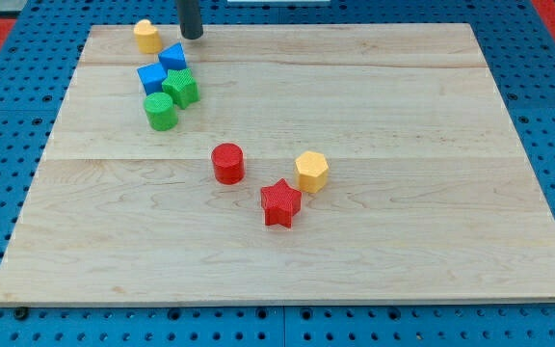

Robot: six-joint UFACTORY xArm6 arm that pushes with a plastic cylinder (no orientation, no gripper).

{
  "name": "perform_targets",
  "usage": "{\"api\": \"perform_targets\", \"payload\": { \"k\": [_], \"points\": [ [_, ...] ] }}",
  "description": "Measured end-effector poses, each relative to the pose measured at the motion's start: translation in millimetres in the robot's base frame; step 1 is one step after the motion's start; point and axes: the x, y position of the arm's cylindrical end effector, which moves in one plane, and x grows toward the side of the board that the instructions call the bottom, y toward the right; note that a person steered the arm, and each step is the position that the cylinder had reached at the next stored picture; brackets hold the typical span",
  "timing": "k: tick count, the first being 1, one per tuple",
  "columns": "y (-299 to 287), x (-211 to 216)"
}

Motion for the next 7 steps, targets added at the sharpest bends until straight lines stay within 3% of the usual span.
{"api": "perform_targets", "payload": {
  "k": [7],
  "points": [
    [10,29]
  ]
}}
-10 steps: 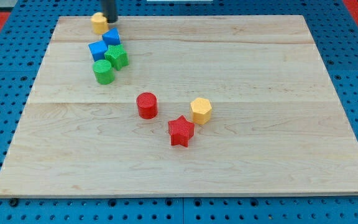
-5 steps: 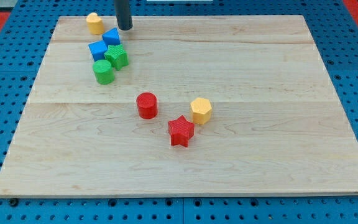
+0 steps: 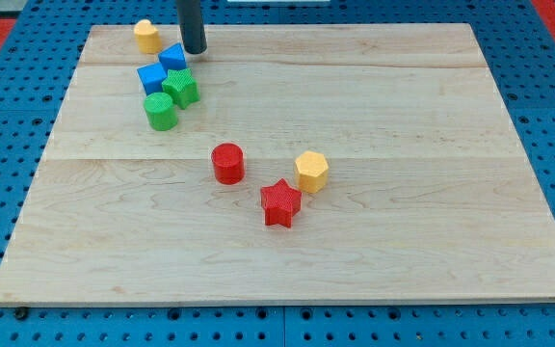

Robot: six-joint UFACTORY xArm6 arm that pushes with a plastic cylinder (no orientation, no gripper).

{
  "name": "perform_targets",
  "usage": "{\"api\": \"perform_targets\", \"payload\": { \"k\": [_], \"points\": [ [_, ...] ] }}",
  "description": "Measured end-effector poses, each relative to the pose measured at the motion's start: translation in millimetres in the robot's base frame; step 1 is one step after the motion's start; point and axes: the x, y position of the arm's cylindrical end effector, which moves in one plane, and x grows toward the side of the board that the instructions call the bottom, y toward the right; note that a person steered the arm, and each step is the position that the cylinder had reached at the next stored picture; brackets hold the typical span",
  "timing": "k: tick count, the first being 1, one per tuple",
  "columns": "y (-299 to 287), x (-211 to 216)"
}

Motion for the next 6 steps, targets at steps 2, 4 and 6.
{"api": "perform_targets", "payload": {
  "k": [2,4,6],
  "points": [
    [-8,19],
    [-3,19],
    [-35,17]
  ]
}}
